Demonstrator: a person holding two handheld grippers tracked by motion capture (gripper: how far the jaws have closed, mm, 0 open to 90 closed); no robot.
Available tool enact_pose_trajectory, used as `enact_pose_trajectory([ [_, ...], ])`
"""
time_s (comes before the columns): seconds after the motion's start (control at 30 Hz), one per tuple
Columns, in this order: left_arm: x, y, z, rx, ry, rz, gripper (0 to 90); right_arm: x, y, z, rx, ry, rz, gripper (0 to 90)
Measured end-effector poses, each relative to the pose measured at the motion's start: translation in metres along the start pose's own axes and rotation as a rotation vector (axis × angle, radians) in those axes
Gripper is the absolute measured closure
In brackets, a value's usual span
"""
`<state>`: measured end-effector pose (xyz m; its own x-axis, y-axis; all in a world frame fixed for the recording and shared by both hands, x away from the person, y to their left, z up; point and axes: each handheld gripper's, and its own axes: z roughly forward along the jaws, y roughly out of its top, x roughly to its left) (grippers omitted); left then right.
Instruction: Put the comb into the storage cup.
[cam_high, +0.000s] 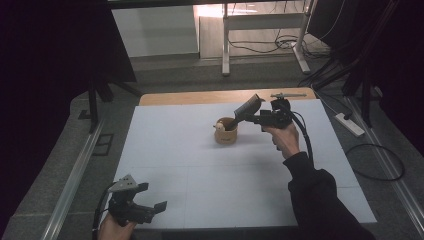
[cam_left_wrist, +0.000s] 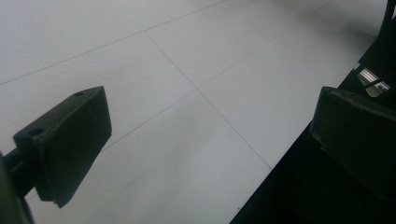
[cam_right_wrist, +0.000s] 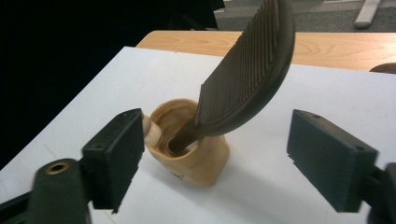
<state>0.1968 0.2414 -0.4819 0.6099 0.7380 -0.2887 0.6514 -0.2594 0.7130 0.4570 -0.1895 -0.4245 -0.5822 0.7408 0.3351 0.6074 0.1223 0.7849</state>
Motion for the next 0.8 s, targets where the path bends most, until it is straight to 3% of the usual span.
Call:
enact_pose_trajectory([
  [0.1,0.0,0.0,0.0,0.0,0.0,0.0,0.0,0.001,-0.001,-0.001,0.016,0.008,-0.027,15.9],
  [0.33,0.0,0.0,0.0,0.0,0.0,-0.001,0.0,0.006,-0.004,-0.005,0.036,-0.03,-0.103,8.7],
  [0.8,0.0,0.0,0.0,0.002,0.0,0.001,0.0,0.013,-0.012,-0.01,0.037,-0.037,-0.167,5.0],
])
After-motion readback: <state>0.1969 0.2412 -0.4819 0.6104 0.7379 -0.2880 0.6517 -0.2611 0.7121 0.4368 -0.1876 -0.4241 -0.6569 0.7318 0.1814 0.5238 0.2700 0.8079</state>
